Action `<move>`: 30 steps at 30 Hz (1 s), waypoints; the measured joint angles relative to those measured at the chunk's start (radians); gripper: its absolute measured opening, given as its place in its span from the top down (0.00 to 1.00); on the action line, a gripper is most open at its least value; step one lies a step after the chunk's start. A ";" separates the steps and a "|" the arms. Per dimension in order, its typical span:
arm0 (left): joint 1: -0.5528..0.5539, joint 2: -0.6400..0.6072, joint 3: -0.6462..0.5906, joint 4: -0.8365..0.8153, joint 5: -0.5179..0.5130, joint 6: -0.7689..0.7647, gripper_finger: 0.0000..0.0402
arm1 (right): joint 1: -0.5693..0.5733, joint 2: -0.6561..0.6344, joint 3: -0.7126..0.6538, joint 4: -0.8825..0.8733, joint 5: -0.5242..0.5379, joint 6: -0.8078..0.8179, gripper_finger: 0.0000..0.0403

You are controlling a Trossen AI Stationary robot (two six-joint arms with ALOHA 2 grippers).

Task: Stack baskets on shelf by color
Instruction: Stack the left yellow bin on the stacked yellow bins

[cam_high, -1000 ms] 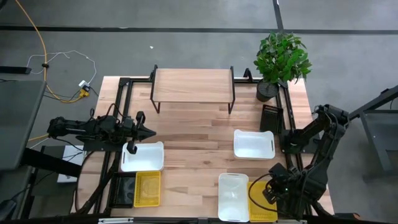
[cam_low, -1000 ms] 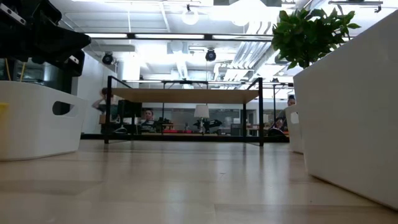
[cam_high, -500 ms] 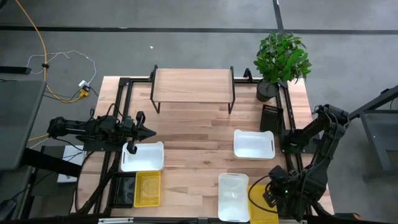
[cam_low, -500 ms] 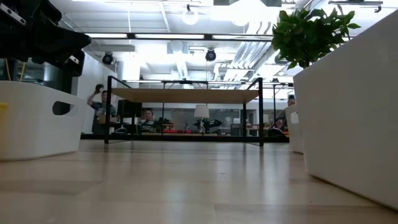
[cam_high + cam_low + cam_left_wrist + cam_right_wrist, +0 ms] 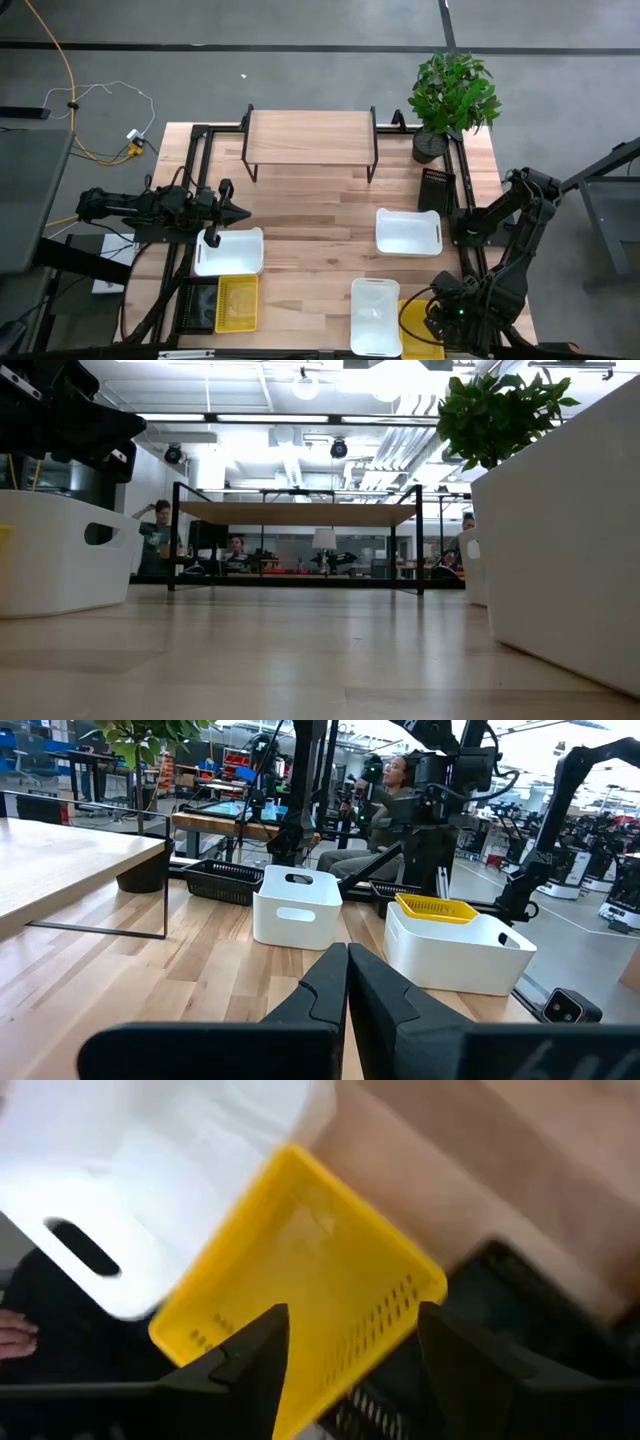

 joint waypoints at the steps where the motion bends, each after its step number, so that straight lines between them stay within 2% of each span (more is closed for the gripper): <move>1: 0.000 0.000 0.000 0.000 0.000 0.000 1.00 | 0.000 0.000 0.000 -0.008 0.046 -0.015 0.48; 4: 0.000 0.000 0.000 0.000 0.000 0.000 1.00 | -0.023 0.015 0.000 -0.031 0.181 -0.091 0.48; 8: 0.000 0.000 0.000 0.000 0.000 0.000 1.00 | -0.089 0.050 -0.003 -0.101 0.260 -0.187 0.48; 13: 0.000 0.000 0.000 0.000 0.000 0.000 1.00 | -0.199 0.062 -0.068 -0.124 0.333 -0.326 0.48; 20: 0.000 0.000 0.000 0.000 0.000 0.000 1.00 | -0.320 -0.003 -0.173 -0.097 0.507 -0.554 0.48; 25: 0.000 0.000 0.000 0.000 0.000 0.000 1.00 | -0.357 -0.152 -0.359 0.141 0.588 -0.682 0.48; 28: 0.000 0.000 0.000 0.000 0.000 0.000 1.00 | -0.368 -0.259 -0.511 0.418 0.620 -0.821 0.48; 30: 0.000 0.000 0.000 0.000 0.000 0.000 1.00 | -0.368 -0.323 -0.601 0.669 0.671 -0.995 0.48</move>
